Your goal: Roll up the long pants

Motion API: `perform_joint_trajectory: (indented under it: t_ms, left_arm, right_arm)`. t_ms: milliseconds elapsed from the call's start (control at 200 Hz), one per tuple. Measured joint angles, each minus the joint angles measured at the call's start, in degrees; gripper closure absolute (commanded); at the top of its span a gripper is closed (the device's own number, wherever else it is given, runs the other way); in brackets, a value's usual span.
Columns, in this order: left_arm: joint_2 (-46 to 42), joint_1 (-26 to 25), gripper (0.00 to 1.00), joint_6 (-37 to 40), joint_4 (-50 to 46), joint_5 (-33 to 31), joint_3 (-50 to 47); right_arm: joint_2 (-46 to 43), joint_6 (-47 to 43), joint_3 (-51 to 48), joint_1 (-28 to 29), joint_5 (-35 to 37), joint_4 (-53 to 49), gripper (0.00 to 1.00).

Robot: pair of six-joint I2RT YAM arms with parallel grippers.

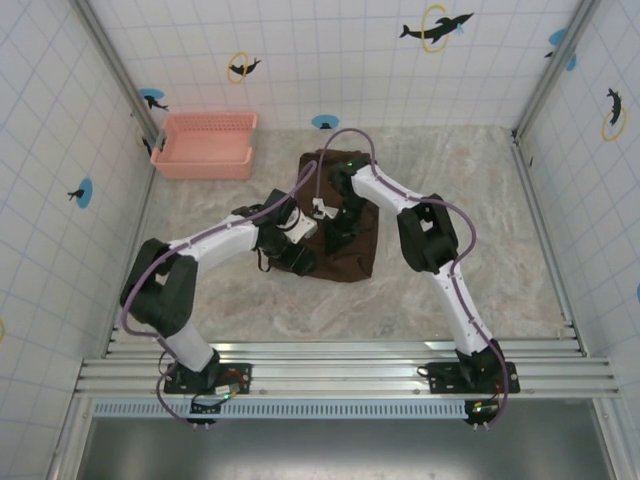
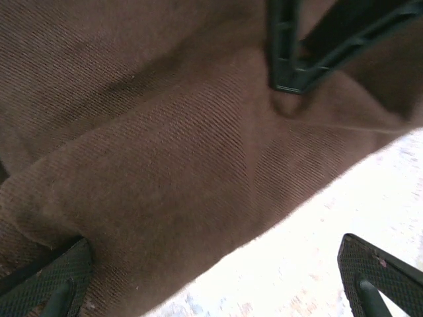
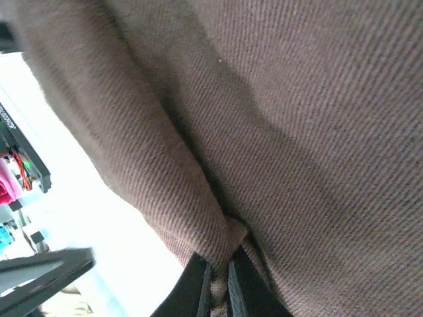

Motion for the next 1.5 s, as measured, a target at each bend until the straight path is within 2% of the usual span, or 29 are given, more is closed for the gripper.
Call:
perform_joint_trajectory:
  t_ms: [100, 260, 375, 485, 621, 741, 891, 966, 1126, 1501]
  left_arm:
    - [4.6, 0.0, 0.03, -1.9, -0.7, -0.9, 3.5]
    - [6.3, 0.2, 0.02, -4.0, -0.9, -1.6, 6.2]
    - [7.7, 0.4, 0.03, -4.7, -1.6, -1.6, 8.2]
    - [8.8, 0.7, 0.02, -5.1, -2.6, -1.6, 9.7]
    - [9.7, 1.1, 0.02, -5.0, -4.2, -1.2, 11.3]
    - [10.6, 1.5, 0.02, -4.9, -5.4, -0.2, 12.7]
    - [12.0, 2.0, 0.03, -4.3, -7.3, 1.2, 14.8]
    - [12.3, 2.2, 0.02, -3.7, -7.8, 1.7, 15.1]
    - [12.3, 2.6, 0.02, -3.3, -8.2, 3.0, 15.2]
    - [12.4, 2.7, 0.03, -1.4, -9.5, 4.7, 15.4]
  right_arm:
    - [0.0, 0.1, 0.1, -0.2, 0.0, 0.2, 0.8]
    - [-0.2, 0.6, 0.1, -2.1, 1.8, 1.2, 0.61]
    - [-2.4, -0.7, -0.5, -5.0, 5.9, 2.6, 0.57]
    - [-9.9, -2.7, -5.1, -8.1, 9.1, 4.9, 0.55]
    - [-24.4, -6.2, -15.6, -9.2, 11.2, 9.6, 0.51]
    - [-38.1, -11.3, -28.8, -3.8, 16.4, 16.8, 0.42]
    - [-49.1, -16.4, -47.3, 9.8, 25.4, 26.8, 0.39]
    - [-49.9, -17.8, -54.0, 13.2, 29.0, 30.6, 0.39]
    - [-49.9, -19.8, -63.1, 16.0, 37.5, 38.1, 0.39]
    - [-47.7, -25.5, -68.5, 21.5, 51.1, 57.5, 0.4]
